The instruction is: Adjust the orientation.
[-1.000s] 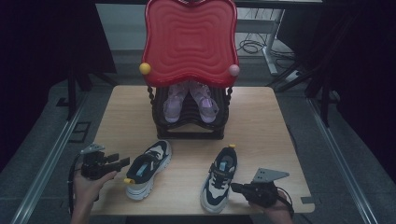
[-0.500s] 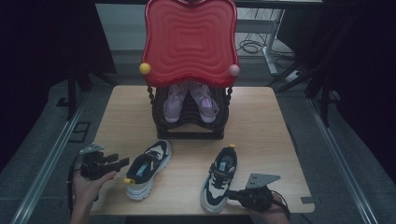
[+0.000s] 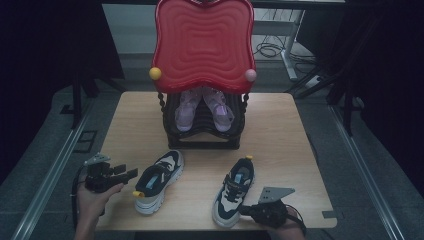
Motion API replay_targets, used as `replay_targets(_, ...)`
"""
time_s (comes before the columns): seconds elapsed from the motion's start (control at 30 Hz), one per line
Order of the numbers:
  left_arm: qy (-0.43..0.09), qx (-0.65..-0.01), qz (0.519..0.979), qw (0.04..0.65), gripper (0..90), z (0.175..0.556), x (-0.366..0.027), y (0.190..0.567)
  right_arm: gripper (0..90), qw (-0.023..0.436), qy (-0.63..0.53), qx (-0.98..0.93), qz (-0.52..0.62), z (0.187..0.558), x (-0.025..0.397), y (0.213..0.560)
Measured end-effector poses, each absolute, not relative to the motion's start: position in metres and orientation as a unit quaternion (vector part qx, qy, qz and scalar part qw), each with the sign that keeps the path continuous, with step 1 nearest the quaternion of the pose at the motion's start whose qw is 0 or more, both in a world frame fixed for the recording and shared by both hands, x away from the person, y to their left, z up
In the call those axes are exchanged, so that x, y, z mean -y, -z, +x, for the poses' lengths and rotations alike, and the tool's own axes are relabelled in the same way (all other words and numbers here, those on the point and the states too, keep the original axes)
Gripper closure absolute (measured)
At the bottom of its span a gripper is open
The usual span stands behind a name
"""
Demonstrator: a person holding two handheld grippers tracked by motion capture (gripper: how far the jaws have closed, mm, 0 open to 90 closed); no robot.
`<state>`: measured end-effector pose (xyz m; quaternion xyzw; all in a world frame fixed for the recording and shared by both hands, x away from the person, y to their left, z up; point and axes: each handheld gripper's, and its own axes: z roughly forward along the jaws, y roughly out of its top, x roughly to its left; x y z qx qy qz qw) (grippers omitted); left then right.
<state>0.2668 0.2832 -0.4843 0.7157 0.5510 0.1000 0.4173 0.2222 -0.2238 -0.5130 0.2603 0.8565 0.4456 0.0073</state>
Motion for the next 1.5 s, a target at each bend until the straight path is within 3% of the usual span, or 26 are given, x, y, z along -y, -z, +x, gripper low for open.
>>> replay_targets(0.3,-0.102,-0.553,0.714,0.418,40.7,0.266,-0.286,0.484,89.1,0.022,-0.454,-0.851,0.264,0.222,0.208,0.515)
replay_targets(0.6,-0.103,-0.553,0.713,0.419,40.8,0.266,-0.288,0.483,89.1,0.065,-0.451,-0.85,0.264,0.227,0.179,0.514)
replay_targets(1.5,-0.106,-0.553,0.712,0.421,40.8,0.265,-0.29,0.482,89.0,0.109,-0.452,-0.826,0.32,0.248,0.135,0.515)
